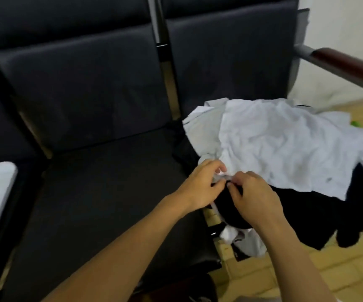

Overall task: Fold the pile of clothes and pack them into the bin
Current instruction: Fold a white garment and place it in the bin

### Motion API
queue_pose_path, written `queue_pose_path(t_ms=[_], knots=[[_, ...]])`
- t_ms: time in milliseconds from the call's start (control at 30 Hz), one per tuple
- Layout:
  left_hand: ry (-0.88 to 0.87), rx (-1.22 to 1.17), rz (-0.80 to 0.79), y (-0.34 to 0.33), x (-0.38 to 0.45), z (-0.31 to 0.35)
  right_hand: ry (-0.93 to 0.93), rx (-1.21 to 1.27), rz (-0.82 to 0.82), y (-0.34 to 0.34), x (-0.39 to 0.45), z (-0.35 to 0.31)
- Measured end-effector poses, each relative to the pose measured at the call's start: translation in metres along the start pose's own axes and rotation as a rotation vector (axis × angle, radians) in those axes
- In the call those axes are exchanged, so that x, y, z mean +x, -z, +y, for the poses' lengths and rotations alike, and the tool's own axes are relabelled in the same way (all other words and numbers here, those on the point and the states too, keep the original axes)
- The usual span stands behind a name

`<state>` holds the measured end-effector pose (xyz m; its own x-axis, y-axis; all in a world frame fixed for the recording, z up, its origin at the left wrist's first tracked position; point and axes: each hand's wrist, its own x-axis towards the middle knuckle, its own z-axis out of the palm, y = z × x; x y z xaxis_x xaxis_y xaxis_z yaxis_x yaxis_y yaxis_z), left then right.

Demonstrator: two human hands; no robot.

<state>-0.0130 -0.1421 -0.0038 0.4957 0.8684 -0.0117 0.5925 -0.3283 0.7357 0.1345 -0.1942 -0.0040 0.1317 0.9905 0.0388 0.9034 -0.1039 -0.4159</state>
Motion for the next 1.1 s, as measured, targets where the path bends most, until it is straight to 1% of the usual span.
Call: queue_pose_path(t_ms=[67,133,233,367,467,567,633,700,800,867,900,967,1033,1100], knots=[[-0.083,0.199,-0.01,-0.012,0.025,0.003,-0.066,0.002,-0.011,0.003,0.0,0.018],[-0.112,0.36,-0.031,-0.023,0.045,0.002,-0.13,-0.009,-0.032,0.006,0.002,0.03],[-0.088,0.426,-0.063,-0.035,0.06,-0.001,-0.201,0.014,-0.045,0.006,0.007,0.038],[-0.03,0.265,0.019,-0.031,0.063,-0.005,-0.231,0.072,0.001,0.008,0.008,0.039],[-0.025,0.126,0.167,-0.016,0.054,-0.002,-0.214,0.099,0.037,0.008,0.008,0.037],[-0.115,-0.088,0.223,0.008,0.033,0.023,-0.186,0.12,0.139,0.009,0.009,0.033],[-0.208,-0.216,0.26,0.031,0.01,0.049,-0.183,0.14,0.289,0.012,0.01,0.028],[-0.264,-0.306,0.327,0.057,-0.015,0.065,-0.194,0.16,0.412,0.018,0.012,0.027],[-0.301,-0.346,0.434,0.109,-0.062,0.068,-0.202,0.127,0.462,0.027,0.012,0.027],[-0.307,-0.26,0.478,0.144,-0.095,0.058,-0.192,0.099,0.446,0.03,0.01,0.023],[-0.282,-0.203,0.49,0.159,-0.11,0.049,-0.16,0.093,0.425,0.032,0.009,0.019],[-0.189,-0.123,0.566,0.189,-0.144,0.025,-0.007,0.094,0.328,0.035,0.005,-0.002],[-0.095,-0.039,0.664,0.214,-0.18,-0.008,0.205,0.067,0.149,0.03,-0.006,-0.033],[0.011,0.048,0.735,0.231,-0.215,-0.045,0.371,0.061,-0.078,0.013,-0.023,-0.066]])
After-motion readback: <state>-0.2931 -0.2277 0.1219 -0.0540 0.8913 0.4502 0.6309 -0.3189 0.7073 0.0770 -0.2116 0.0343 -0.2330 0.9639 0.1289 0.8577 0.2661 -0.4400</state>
